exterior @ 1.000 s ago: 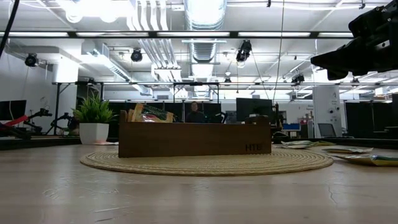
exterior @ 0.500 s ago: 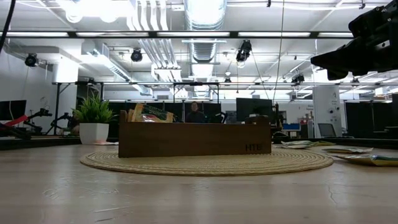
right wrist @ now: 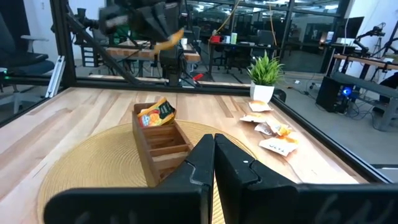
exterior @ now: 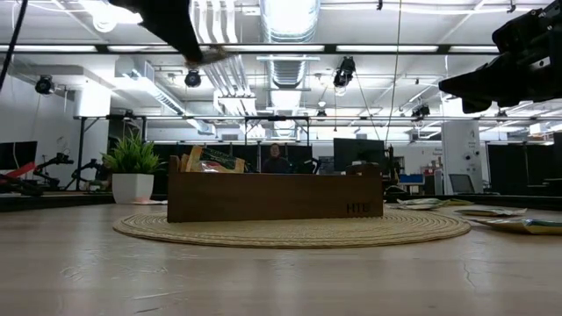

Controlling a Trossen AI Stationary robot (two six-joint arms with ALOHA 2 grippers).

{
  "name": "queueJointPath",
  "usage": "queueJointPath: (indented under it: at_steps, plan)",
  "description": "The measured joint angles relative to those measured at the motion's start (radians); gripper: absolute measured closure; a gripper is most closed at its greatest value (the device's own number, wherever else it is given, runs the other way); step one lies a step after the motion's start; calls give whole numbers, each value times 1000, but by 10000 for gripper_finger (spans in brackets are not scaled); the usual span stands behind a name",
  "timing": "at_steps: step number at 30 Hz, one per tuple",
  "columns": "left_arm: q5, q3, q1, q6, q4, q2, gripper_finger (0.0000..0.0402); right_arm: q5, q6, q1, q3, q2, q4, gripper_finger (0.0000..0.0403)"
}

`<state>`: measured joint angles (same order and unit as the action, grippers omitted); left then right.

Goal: Pick & Place Tea
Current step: Put the mango tea sachet into the left section of the wooden organizer

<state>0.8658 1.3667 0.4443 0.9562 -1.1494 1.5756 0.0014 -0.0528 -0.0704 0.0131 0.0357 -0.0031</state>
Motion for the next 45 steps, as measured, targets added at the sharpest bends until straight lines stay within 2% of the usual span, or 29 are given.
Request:
queueJointPath:
  at_steps: [5,11,15,17,21,28,40,45]
  plan:
    - [-48,86,4,2,-78,162,401,0,0,0,0,0,0,394]
    - [-53,312,-1,73,-418,410,401,0,0,0,0,0,0,394]
    - [-52,390,1,-3,-389,469,401,0,0,0,0,0,0,394]
    - [-37,415,1,15,-403,484,401,0,0,0,0,-1,0,394]
    - [-12,424,3,45,-422,490,401,0,0,0,0,-1,0,394]
    - [-38,386,5,67,-412,502,401,0,0,0,0,0,0,394]
    - [-110,382,-13,17,-421,659,401,0,0,0,0,0,0,394]
    - [-129,385,-13,-5,-422,687,401,0,0,0,0,0,0,394]
